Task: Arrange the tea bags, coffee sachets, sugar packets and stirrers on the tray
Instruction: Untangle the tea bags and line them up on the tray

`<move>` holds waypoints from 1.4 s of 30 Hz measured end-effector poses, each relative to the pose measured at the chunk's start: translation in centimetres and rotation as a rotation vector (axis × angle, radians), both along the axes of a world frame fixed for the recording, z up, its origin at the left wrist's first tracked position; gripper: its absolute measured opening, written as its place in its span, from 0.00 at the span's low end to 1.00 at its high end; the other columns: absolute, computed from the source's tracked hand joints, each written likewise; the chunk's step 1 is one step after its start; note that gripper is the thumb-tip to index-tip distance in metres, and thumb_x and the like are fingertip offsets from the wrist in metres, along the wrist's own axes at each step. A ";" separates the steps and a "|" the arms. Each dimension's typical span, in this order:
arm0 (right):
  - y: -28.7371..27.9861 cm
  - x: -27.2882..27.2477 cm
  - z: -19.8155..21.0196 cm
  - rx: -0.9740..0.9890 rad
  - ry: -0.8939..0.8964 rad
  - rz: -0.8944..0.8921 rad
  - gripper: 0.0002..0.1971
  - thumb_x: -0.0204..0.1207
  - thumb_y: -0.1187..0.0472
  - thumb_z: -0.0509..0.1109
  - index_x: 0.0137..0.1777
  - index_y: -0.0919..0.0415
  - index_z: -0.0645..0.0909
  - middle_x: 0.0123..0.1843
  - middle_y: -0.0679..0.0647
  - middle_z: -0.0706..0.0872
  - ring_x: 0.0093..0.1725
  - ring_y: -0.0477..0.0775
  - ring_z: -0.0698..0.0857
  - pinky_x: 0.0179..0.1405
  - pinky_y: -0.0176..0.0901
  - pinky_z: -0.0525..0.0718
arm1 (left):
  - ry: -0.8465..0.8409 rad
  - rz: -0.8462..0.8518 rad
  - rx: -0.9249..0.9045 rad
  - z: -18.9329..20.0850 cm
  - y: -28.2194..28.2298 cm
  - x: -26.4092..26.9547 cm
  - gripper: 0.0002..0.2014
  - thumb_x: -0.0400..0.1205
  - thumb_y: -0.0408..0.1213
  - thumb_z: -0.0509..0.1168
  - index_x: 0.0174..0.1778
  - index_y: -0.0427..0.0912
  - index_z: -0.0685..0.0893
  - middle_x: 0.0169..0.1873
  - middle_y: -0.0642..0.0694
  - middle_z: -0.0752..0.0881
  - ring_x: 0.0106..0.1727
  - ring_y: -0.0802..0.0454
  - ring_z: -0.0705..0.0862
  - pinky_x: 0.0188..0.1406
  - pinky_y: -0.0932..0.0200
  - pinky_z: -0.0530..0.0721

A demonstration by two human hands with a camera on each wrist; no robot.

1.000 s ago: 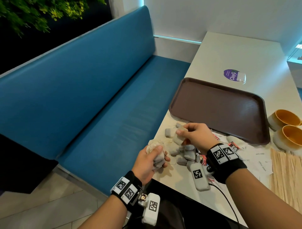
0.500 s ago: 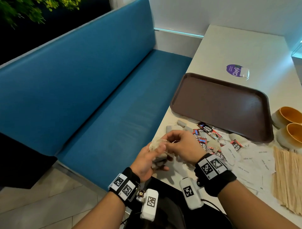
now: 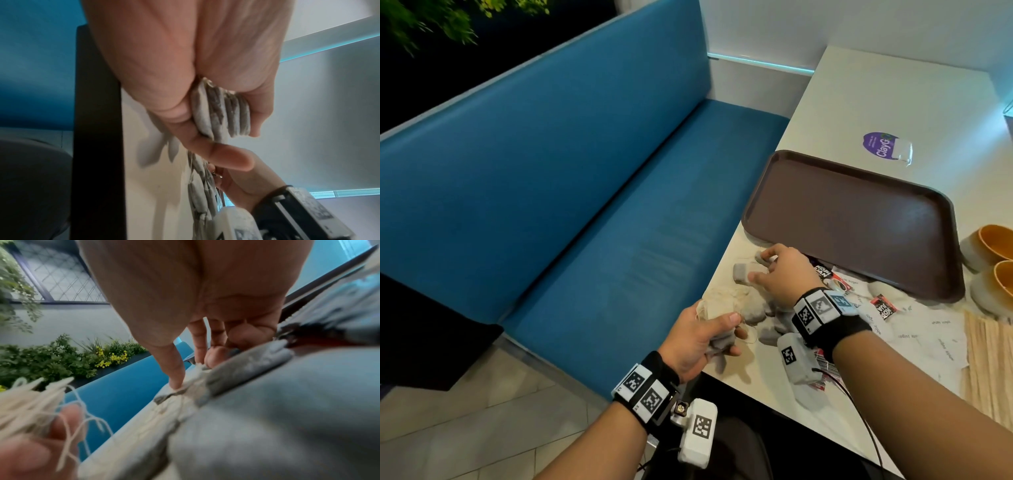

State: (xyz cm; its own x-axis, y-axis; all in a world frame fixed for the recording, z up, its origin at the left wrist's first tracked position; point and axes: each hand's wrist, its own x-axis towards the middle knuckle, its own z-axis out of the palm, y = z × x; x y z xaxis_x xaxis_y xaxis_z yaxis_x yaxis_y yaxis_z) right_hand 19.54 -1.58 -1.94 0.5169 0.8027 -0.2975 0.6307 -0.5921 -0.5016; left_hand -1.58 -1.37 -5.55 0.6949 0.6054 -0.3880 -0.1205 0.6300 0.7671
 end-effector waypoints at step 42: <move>-5.9 -4.3 3.1 0.255 0.693 0.225 0.05 0.74 0.57 0.76 0.47 0.49 0.92 0.43 0.60 0.92 0.40 0.57 0.82 0.40 0.62 0.82 | 0.013 -0.029 -0.015 1.5 -0.6 -0.3 0.40 0.73 0.70 0.64 0.71 0.43 0.86 0.47 0.38 0.88 0.41 0.46 0.86 0.31 0.55 0.84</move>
